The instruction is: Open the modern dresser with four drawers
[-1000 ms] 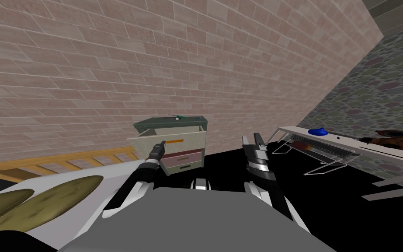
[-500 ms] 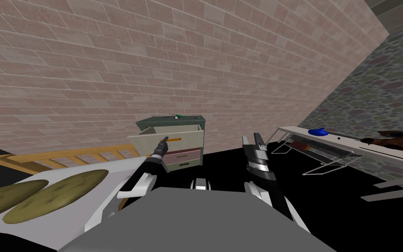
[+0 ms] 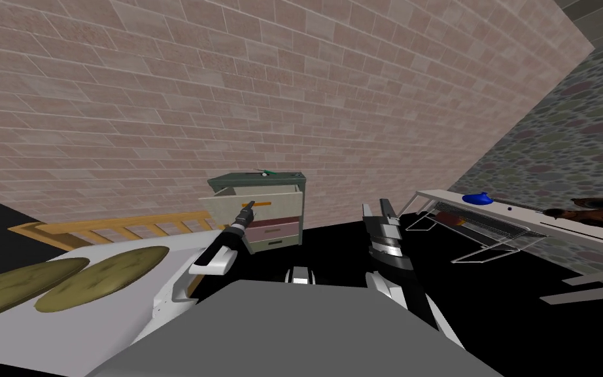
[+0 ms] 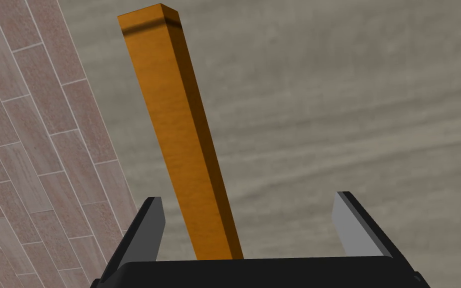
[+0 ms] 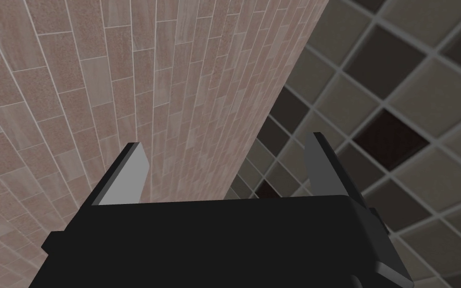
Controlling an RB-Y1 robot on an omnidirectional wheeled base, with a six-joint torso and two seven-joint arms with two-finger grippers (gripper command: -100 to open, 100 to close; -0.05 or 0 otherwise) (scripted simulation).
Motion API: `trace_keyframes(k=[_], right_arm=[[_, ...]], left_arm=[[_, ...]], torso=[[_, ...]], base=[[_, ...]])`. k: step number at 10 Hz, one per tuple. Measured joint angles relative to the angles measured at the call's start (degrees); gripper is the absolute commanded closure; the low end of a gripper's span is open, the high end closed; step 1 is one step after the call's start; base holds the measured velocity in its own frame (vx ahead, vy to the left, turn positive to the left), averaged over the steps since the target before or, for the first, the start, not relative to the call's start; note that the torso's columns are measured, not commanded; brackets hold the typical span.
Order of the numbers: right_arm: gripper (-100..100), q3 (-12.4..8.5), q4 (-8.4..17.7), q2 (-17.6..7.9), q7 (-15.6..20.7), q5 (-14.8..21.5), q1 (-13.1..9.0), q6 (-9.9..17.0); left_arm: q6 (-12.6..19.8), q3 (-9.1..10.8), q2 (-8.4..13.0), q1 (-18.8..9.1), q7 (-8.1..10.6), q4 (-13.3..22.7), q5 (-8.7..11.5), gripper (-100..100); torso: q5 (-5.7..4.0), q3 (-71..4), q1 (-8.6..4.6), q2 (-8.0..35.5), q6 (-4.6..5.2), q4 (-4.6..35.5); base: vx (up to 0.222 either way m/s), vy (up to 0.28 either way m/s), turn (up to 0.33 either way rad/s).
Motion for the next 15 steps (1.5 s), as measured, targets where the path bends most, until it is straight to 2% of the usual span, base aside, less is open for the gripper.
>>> trace_keyframes(k=[1,3,4,9,11,13,14,15], right_arm=[[0,0.00,0.00,0.00,0.00,0.00,0.00,0.00],[0,0.00,0.00,0.00,0.00,0.00,0.00,0.00],[0,0.00,0.00,0.00,0.00,0.00,0.00,0.00],[0,0.00,0.00,0.00,0.00,0.00,0.00,0.00],[0,0.00,0.00,-0.01,0.00,0.00,0.00,0.00],[0,0.00,0.00,0.00,0.00,0.00,0.00,0.00],[0,0.00,0.00,0.00,0.00,0.00,0.00,0.00],[0,0.00,0.00,0.00,0.00,0.00,0.00,0.00]], left_arm=[[0.00,0.02,0.61,-0.85,0.35,1.26,0.07,-100],[0.13,0.33,3.82,-4.04,2.63,4.15,0.63,-100],[0.05,0.37,4.49,-4.71,3.01,5.35,0.71,-100],[-0.68,0.81,12.93,-14.09,9.14,15.80,1.98,-100],[-0.29,0.94,15.66,-17.18,10.61,19.02,2.28,-100],[-0.87,0.92,18.58,-21.14,12.69,23.82,2.55,-100],[-1.24,1.01,20.48,-23.22,14.15,26.69,3.04,-100],[-0.88,1.31,22.52,-24.50,15.40,27.79,3.43,-100]], torso=[[0.04,-0.07,0.13,-0.12,-0.01,-0.04],[0.02,-0.02,0.05,-0.03,0.00,-0.01],[0.04,-0.07,0.13,-0.12,-0.01,-0.04],[0.00,0.03,-0.03,0.06,-0.01,0.01],[0.07,-0.13,0.25,-0.22,-0.01,-0.06],[0.03,-0.03,0.10,-0.05,0.00,-0.02],[0.02,0.01,0.03,0.03,-0.02,0.00],[-0.04,0.01,0.02,0.03,-0.03,0.07]], base=[[-0.064,-0.054,0.051],[-0.046,-0.052,0.014],[-0.051,-0.067,0.058],[-0.084,-0.085,0.040],[-0.045,-0.052,0.021],[-0.075,-0.068,0.049],[-0.072,-0.078,0.025],[-0.028,-0.030,0.002]])
